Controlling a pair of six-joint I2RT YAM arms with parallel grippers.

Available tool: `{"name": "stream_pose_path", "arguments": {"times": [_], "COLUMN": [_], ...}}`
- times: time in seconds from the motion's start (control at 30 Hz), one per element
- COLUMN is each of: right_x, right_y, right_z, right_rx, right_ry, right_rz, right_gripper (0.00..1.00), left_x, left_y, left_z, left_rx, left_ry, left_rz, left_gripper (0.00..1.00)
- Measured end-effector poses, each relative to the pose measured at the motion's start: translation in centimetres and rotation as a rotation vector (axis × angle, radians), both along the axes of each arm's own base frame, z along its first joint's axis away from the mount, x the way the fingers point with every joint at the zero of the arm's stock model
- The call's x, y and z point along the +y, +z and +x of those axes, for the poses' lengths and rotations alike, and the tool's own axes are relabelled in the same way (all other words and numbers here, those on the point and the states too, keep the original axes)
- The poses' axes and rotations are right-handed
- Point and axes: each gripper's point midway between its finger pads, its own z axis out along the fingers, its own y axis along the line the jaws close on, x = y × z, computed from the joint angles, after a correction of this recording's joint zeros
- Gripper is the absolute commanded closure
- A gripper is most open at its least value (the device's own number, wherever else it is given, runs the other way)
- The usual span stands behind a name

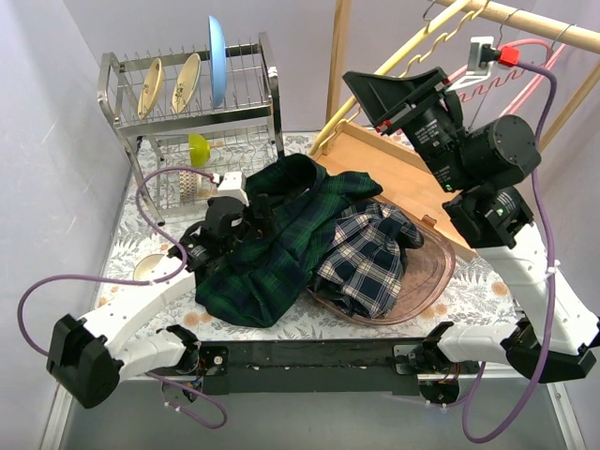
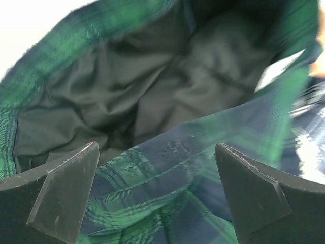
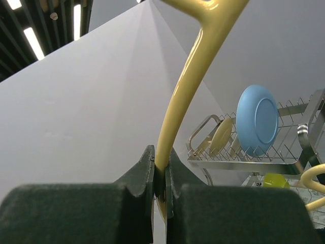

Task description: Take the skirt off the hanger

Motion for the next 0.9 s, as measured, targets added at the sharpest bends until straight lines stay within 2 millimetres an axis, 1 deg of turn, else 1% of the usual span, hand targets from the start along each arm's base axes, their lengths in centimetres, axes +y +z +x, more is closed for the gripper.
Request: {"name": "stream_pose_path", "arguments": {"times": [0.1, 0.17, 0.2, 0.23, 0.3, 0.33, 0.37, 0.43, 0.5, 0.53, 0.57, 0.67, 0.77, 0.83, 0.9], "right_x": [-0.9, -1.3, -1.5, -1.7, -1.8, -1.8, -1.8, -1.8, -1.8, -1.8, -1.8, -1.9, -2.1, -2.3, -2.4], "right_y": [0.5, 0.8, 1.0, 1.1, 1.2, 1.2, 1.2, 1.1, 1.0, 1.0, 1.0, 0.7, 0.4, 0.3, 0.3], "right_z": [-0.8, -1.3, -1.4, -1.5, -1.6, -1.6, -1.6, -1.6, -1.5, -1.5, -1.5, -1.6, -1.7, -1.7, -1.6], "right_rx": [-0.016, -0.029, -0.034, -0.037, -0.041, -0.042, -0.042, -0.040, -0.039, -0.038, -0.038, -0.037, -0.035, -0.035, -0.036], "right_ry": [-0.003, -0.007, -0.008, -0.011, -0.014, -0.014, -0.014, -0.014, -0.016, -0.018, -0.019, -0.022, -0.028, -0.035, -0.042], "right_rz": [0.009, 0.014, 0.016, 0.018, 0.019, 0.019, 0.019, 0.017, 0.015, 0.013, 0.012, 0.008, 0.005, 0.004, 0.004], "right_gripper": [0.99, 0.99, 0.99, 0.99, 0.99, 0.99, 0.99, 0.99, 0.99, 0.99, 0.99, 0.99, 0.99, 0.99, 0.99], "left_x": [-0.1, -0.3, -0.4, -0.6, -0.6, -0.6, -0.7, -1.0, -1.3, -1.4, -1.7, -2.7, -3.9, -4.5, -4.8], "left_y": [-3.0, -5.1, -5.9, -7.1, -8.2, -8.6, -9.1, -9.3, -8.7, -7.9, -6.7, -1.5, 5.8, 11.0, 15.7], "left_z": [0.3, 0.5, 0.6, 0.6, 0.8, 0.9, 0.9, 0.9, 0.9, 1.0, 1.2, 2.0, 2.1, 1.7, 1.2], "left_rx": [0.064, 0.118, 0.139, 0.169, 0.197, 0.209, 0.224, 0.240, 0.243, 0.235, 0.219, 0.122, -0.014, -0.112, -0.200], "left_ry": [-0.012, -0.028, -0.035, -0.046, -0.045, -0.051, -0.063, -0.078, -0.096, -0.100, -0.106, -0.124, -0.167, -0.203, -0.232], "left_rz": [0.081, 0.132, 0.150, 0.174, 0.197, 0.210, 0.226, 0.236, 0.241, 0.237, 0.226, 0.155, 0.047, -0.027, -0.087], "left_gripper": [0.02, 0.05, 0.08, 0.33, 0.70, 0.90, 1.00, 1.00, 1.00, 1.00, 1.00, 1.00, 1.00, 1.00, 1.00]}}
